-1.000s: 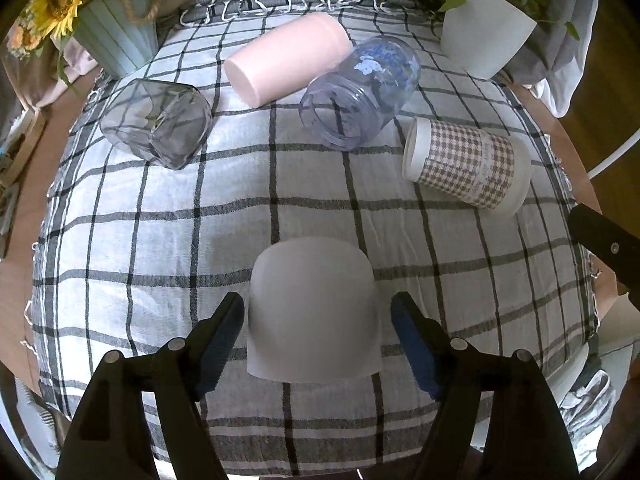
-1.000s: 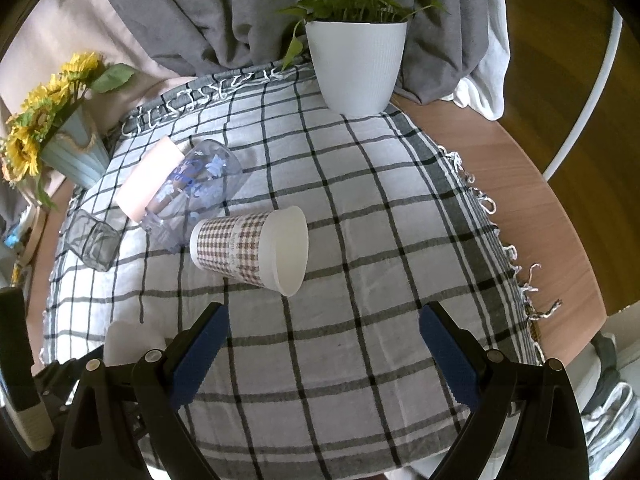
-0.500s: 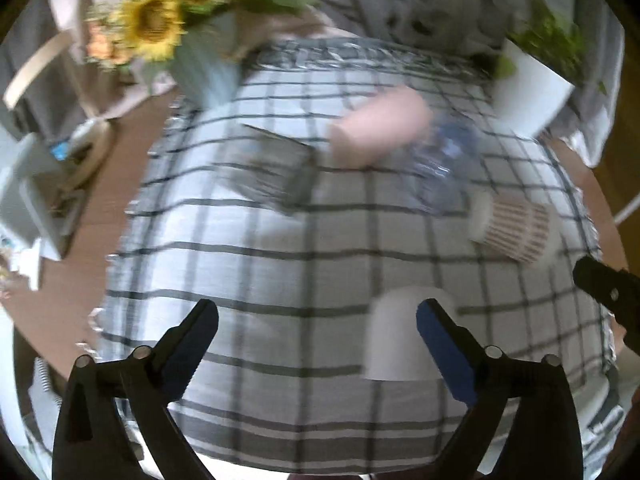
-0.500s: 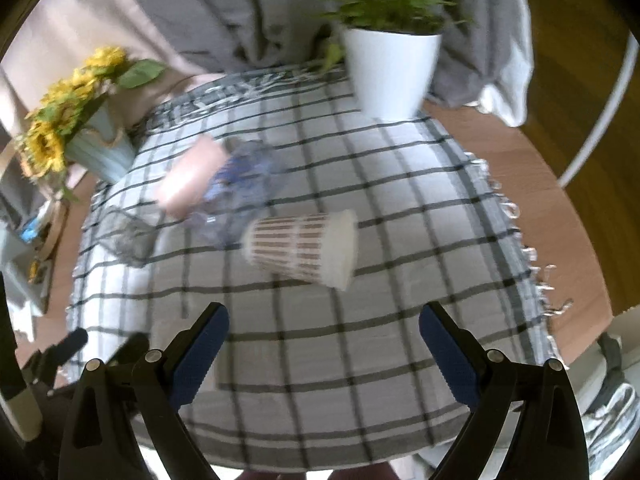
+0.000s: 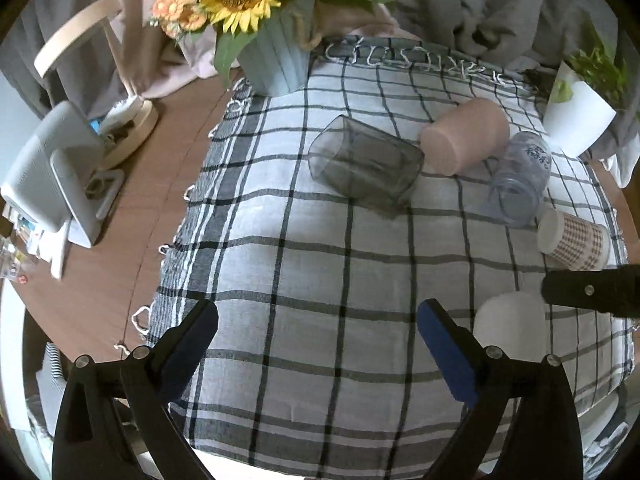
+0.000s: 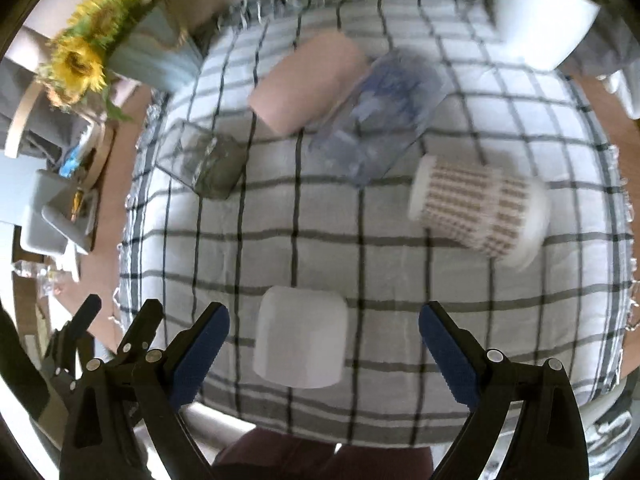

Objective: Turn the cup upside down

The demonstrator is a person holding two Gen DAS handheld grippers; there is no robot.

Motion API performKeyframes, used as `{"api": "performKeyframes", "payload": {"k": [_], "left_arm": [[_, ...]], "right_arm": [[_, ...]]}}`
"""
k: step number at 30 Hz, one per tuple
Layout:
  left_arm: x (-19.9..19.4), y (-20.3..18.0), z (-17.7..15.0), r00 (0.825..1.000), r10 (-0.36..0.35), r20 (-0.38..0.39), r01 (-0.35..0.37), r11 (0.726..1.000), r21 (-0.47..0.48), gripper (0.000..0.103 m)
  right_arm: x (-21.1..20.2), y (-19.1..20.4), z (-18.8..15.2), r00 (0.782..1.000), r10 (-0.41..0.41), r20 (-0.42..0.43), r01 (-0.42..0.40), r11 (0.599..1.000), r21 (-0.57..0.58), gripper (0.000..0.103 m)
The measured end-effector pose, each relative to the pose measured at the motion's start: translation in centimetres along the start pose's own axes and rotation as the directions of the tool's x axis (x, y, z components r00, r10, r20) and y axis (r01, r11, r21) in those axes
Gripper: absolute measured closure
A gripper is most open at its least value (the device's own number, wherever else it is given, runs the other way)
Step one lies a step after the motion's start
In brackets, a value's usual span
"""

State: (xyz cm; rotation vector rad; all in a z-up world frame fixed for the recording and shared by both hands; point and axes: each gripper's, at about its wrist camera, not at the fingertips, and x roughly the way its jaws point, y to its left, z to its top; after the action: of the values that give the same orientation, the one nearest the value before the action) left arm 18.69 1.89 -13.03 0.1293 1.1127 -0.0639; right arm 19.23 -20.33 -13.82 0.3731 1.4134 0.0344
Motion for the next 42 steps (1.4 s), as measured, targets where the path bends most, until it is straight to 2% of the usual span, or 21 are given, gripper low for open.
{"api": "performKeyframes", "payload": {"k": [4,8,13,22,25,30,32,36,38,40,42], "left_arm": [[0.9,0.7,0.2,1.000,-0.013,-0.019,0.014,1.000,0.008,0.002],[1.6,1.5,0.0,0.999,-0.031,-0.035,0.032,0.999,0.015,0.002],[2.3,1.9,0.0,0.998,-0.039,-0.051,0.041,0.999,0.032,0.002],[2.9,2.4,-0.1,0.996,-0.060,-0.064,0.063,0.996,0.057,0.002],[3.0,2.6,-0.1,0.996,-0.059,-0.061,0.063,0.996,0.059,0.002],[2.9,2.8,0.4,0.997,-0.058,-0.042,0.061,0.996,0.060,0.002],[2.8,2.8,0.9,0.999,-0.043,-0.020,0.044,0.997,0.066,0.002],[2.5,2.8,1.6,1.000,-0.016,0.021,0.015,0.997,0.076,0.002],[2.5,2.7,1.8,0.999,0.000,0.035,-0.002,0.997,0.080,0.002],[2.5,2.5,1.8,0.999,0.014,0.041,-0.018,0.996,0.088,0.002],[2.8,2.5,1.4,0.999,0.020,0.034,-0.023,0.995,0.093,0.002]], "right_arm": [[2.3,0.2,1.3,0.993,0.021,-0.117,-0.015,0.998,0.053,0.008],[4.3,0.7,1.3,0.979,0.019,-0.205,-0.005,0.998,0.070,0.009],[6.3,1.2,1.6,0.968,0.002,-0.250,0.020,0.996,0.087,0.012],[8.4,1.8,2.1,0.948,-0.045,-0.314,0.074,0.994,0.082,0.028],[8.7,1.9,1.9,0.948,-0.051,-0.314,0.083,0.992,0.090,0.036],[7.9,2.6,1.5,0.962,-0.068,-0.264,0.093,0.992,0.083,0.036],[7.1,3.1,1.6,0.975,-0.113,-0.192,0.123,0.992,0.039,0.036],[5.1,4.9,2.4,0.983,-0.184,-0.026,0.183,0.983,-0.025,0.036],[4.1,5.5,2.7,0.979,-0.191,0.075,0.194,0.980,-0.044,0.036],[3.5,5.7,2.8,0.964,-0.203,0.173,0.215,0.975,-0.051,0.036],[3.1,5.4,2.8,0.951,-0.218,0.221,0.232,0.972,-0.041,0.036]]}}
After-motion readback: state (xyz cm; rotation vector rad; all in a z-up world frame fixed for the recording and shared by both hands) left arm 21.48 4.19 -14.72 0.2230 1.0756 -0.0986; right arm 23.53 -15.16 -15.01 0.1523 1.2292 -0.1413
